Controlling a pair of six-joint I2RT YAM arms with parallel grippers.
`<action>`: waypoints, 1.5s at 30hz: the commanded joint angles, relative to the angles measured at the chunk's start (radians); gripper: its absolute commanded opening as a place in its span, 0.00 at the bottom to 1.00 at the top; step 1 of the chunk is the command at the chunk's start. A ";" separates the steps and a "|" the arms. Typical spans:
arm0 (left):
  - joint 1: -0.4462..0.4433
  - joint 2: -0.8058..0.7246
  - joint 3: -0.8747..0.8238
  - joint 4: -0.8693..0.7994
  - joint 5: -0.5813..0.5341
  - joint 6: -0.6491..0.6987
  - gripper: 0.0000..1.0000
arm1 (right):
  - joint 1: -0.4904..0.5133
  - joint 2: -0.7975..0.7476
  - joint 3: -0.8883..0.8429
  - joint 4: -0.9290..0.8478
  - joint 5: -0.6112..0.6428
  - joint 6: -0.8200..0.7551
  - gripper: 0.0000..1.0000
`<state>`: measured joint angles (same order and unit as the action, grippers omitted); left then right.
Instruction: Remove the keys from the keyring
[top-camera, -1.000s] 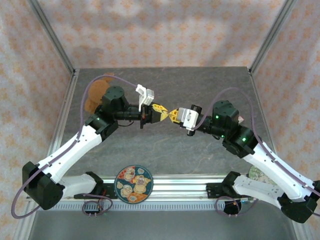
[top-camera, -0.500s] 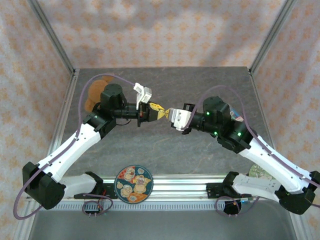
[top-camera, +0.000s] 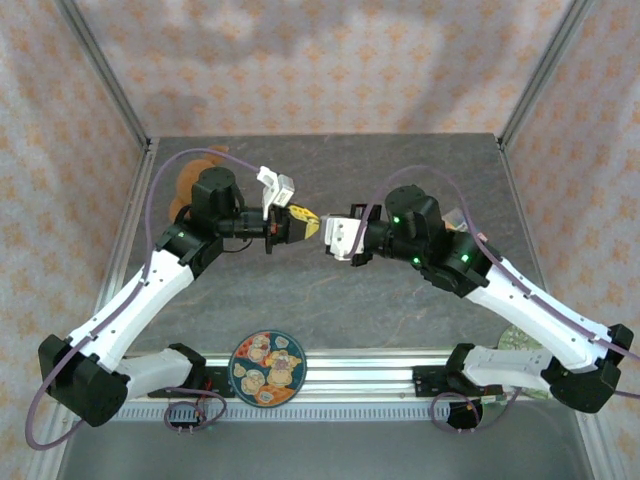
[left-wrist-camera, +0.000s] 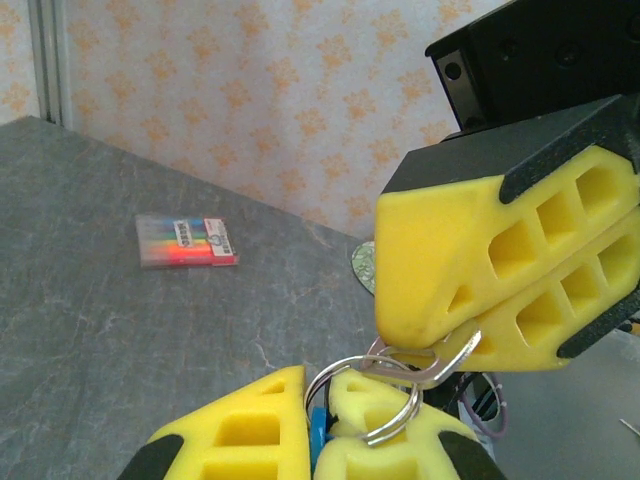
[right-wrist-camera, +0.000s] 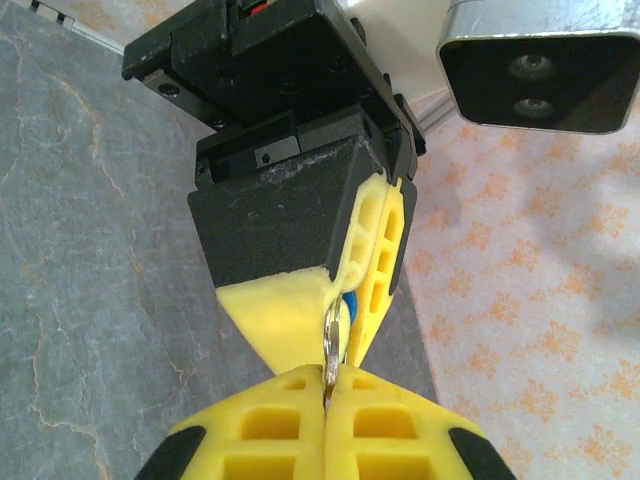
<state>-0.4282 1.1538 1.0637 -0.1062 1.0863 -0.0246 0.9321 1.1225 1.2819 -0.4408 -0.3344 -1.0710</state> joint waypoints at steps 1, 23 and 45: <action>0.027 0.014 0.060 0.124 -0.224 -0.017 0.00 | 0.131 0.057 0.012 -0.166 -0.313 -0.057 0.00; 0.023 -0.033 0.041 0.126 -0.224 0.006 0.00 | 0.147 0.210 0.051 0.018 -0.489 0.097 0.00; 0.021 -0.130 -0.059 0.148 -0.301 0.013 0.00 | 0.153 0.232 -0.193 0.668 -0.192 0.644 0.00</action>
<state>-0.3561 1.0286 0.9974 -0.1944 0.7300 -0.0032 0.9539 1.3228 1.1152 0.2199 -0.3080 -0.5034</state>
